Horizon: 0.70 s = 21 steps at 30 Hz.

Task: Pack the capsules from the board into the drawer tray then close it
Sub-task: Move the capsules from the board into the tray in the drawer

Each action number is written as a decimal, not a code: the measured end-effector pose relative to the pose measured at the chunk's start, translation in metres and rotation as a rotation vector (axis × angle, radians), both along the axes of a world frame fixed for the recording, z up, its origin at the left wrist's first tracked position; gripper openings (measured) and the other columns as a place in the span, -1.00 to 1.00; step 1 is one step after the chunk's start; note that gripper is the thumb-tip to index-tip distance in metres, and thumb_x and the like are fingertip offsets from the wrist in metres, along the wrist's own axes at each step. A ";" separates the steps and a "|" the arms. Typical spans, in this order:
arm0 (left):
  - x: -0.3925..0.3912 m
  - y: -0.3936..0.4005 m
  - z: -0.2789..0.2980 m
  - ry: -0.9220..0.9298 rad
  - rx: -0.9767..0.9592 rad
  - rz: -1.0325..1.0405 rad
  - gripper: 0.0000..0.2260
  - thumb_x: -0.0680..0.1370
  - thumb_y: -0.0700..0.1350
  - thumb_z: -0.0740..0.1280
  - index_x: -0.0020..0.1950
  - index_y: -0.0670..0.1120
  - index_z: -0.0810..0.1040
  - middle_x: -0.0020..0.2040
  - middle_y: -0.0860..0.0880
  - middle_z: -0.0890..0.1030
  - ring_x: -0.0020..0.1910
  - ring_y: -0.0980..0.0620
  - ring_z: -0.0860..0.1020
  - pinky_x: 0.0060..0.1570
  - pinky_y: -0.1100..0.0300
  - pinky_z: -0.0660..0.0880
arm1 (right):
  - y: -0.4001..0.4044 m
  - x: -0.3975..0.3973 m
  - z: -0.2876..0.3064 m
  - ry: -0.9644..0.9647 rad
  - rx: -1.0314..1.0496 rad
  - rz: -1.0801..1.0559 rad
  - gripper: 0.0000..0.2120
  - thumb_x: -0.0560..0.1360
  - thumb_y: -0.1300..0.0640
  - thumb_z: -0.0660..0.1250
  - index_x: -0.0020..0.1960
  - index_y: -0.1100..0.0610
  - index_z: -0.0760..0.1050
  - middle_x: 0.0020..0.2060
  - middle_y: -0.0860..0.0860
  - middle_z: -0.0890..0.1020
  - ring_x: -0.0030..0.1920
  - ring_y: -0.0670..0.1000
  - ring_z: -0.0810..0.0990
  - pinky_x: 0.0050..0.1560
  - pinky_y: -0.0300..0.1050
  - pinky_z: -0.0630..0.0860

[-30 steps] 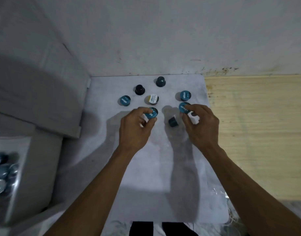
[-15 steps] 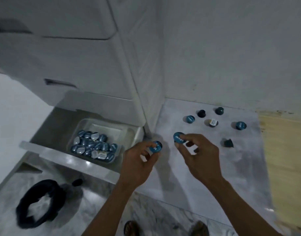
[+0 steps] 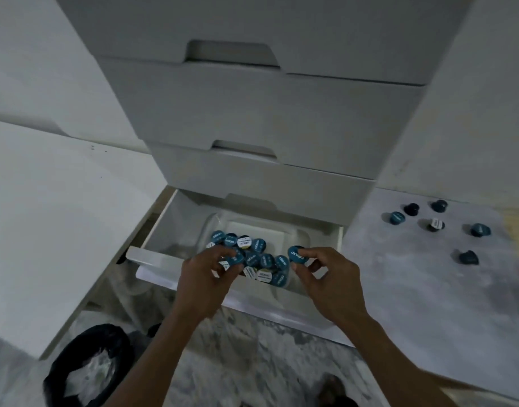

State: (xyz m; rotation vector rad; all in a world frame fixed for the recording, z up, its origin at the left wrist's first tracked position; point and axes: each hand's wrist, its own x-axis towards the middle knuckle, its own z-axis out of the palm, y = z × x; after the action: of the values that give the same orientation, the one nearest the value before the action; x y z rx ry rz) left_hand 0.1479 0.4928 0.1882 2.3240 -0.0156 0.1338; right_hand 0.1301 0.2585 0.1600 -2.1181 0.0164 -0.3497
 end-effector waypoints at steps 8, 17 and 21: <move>0.072 -0.011 -0.032 0.042 0.091 -0.168 -0.84 0.44 -0.04 0.49 0.00 0.04 0.63 -0.17 0.10 0.64 -0.30 0.16 0.55 -0.23 0.21 0.54 | 0.024 0.053 -0.019 0.170 -0.176 -0.112 -0.85 0.43 0.04 0.48 -0.01 -0.07 0.63 -0.03 -0.16 0.66 -0.36 -0.18 0.57 -0.24 -0.23 0.55; 0.133 -0.041 -0.082 0.208 0.171 -0.297 -0.80 0.43 -0.01 0.43 0.00 0.22 0.54 0.02 -0.01 0.59 -0.17 0.01 0.59 -0.12 0.03 0.59 | 0.023 0.103 -0.060 0.401 -0.388 -0.020 -0.81 0.54 0.03 0.30 0.12 -0.02 0.58 0.07 0.00 0.63 0.00 0.06 0.62 -0.06 -0.09 0.56; 0.145 -0.051 -0.094 0.287 0.193 -0.308 -0.78 0.44 -0.06 0.43 0.06 0.14 0.59 0.06 -0.09 0.52 -0.07 -0.07 0.58 -0.01 0.01 0.58 | 0.024 0.113 -0.072 0.433 -0.512 0.018 -0.80 0.52 0.08 0.28 0.11 -0.03 0.58 0.05 -0.01 0.61 -0.05 0.06 0.62 -0.18 -0.17 0.46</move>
State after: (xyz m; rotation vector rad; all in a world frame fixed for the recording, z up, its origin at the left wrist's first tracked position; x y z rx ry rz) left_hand 0.2931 0.4415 0.0944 2.4790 -0.2507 -0.3709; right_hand 0.2435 0.2828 0.0879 -2.6622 0.1763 0.1421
